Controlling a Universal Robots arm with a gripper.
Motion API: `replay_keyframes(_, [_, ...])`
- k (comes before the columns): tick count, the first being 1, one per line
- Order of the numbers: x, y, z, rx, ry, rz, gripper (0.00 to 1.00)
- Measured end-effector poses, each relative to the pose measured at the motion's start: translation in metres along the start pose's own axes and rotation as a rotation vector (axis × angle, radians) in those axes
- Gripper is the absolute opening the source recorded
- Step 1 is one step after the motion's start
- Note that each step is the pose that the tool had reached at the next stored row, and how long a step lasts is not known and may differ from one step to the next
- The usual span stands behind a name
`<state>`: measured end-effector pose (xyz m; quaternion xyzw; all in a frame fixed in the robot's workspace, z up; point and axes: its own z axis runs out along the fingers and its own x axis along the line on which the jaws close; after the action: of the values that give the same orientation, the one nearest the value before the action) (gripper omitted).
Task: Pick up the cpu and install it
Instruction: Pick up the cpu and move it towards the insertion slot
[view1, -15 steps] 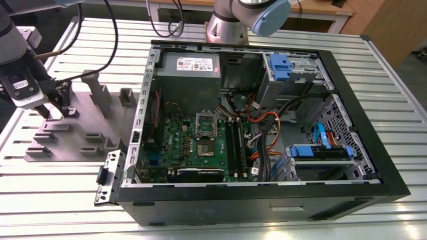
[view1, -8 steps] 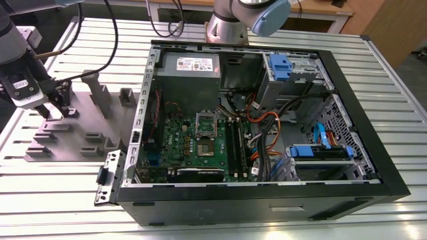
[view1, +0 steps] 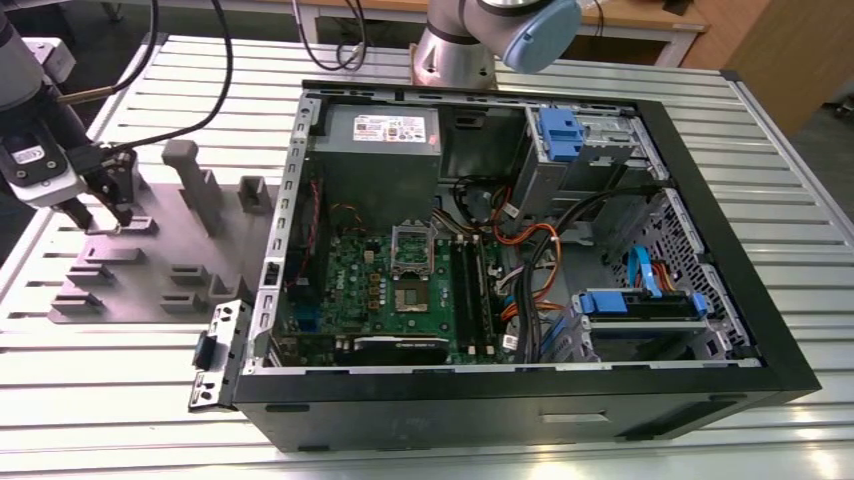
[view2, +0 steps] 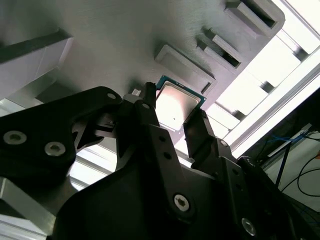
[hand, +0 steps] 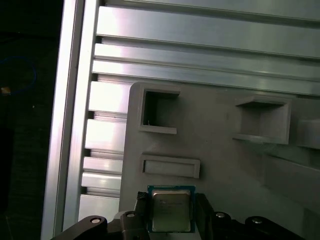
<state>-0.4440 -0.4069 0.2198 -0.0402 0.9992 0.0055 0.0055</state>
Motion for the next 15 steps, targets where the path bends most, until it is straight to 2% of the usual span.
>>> replay_keyframes(6, [0.0000, 0.0000, -0.0009, 0.0001, 0.0001, 0.002, 0.47])
replay_keyframes(10, [0.0000, 0.0000, -0.0010, 0.0006, -0.0002, 0.040, 0.47])
replay_keyframes(15, [0.0000, 0.0000, -0.0010, 0.0006, -0.0002, 0.044, 0.47])
